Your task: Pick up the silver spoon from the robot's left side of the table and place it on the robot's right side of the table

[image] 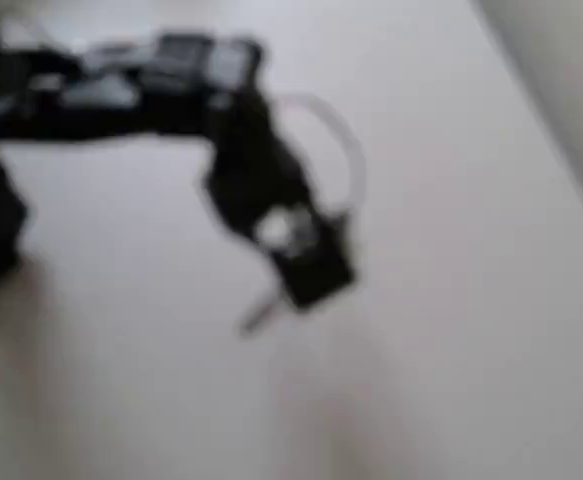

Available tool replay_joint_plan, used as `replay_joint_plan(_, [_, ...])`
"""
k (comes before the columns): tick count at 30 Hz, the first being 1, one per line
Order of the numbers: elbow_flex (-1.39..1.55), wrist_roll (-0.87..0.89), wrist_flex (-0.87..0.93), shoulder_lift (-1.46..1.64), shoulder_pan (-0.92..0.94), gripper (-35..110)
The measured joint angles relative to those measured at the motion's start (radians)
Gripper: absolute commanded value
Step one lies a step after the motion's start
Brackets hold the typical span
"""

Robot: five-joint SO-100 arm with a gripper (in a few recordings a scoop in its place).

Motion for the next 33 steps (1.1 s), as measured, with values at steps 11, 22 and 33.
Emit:
replay_joint_plan(11, [-0.046,0.704,0.031,-0.138,0.078,18])
replay_joint_plan(22, [-0.126,0.824,0.034,-0.272,-0.018,0])
replay_joint_plan(33, [-0.258,0.798,0.055,-0.365,0.014,-2])
